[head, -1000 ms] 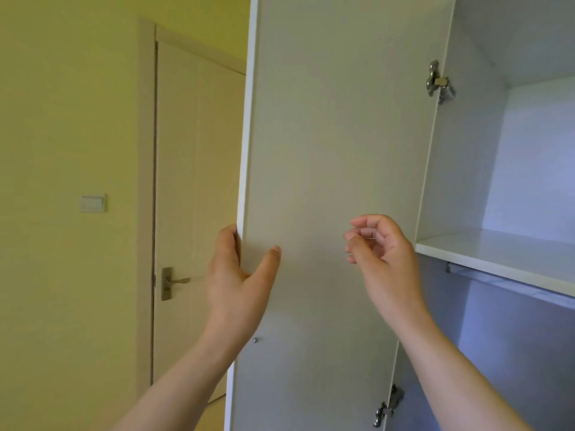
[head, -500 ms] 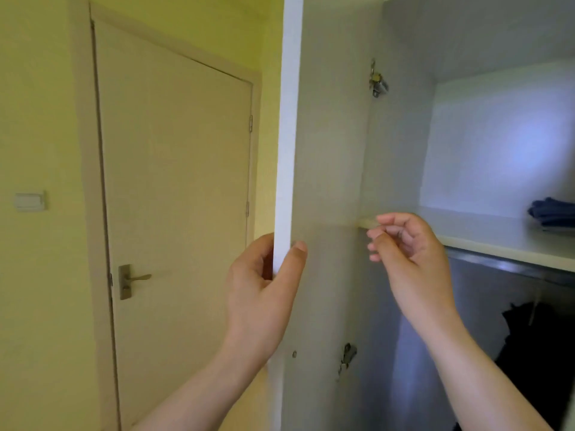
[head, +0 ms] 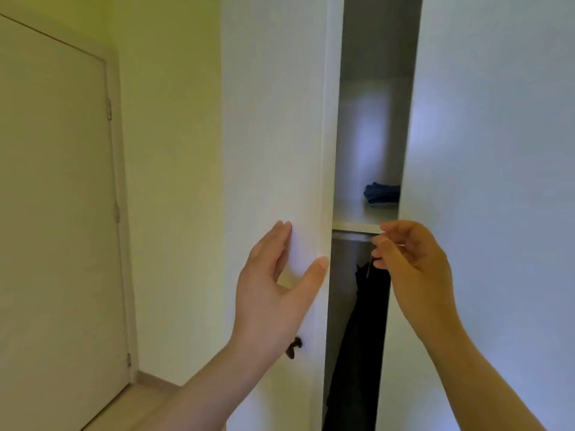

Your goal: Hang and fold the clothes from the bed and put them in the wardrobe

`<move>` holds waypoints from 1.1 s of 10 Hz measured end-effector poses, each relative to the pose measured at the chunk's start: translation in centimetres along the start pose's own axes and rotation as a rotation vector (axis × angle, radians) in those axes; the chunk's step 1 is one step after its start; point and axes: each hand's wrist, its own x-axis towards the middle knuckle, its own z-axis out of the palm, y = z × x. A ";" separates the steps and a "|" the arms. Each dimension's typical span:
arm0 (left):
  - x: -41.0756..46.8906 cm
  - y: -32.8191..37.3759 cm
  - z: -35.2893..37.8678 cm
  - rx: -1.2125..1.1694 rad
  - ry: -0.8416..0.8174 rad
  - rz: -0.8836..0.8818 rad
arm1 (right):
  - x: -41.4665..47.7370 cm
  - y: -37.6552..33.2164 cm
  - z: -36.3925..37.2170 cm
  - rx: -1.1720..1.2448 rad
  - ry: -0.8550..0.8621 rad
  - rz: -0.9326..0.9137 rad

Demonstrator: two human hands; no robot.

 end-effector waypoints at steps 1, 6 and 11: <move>1.1 -1.5 2.4 0.131 -0.163 0.081 | 0.0 -0.2 -2.7 -0.074 0.048 0.013; 8.3 -8.3 15.9 0.579 -0.589 0.337 | 1.7 1.6 -9.8 -0.222 0.276 0.088; 9.9 -8.9 20.0 0.631 -0.660 0.341 | 1.3 -2.8 -12.1 -0.156 0.332 -0.030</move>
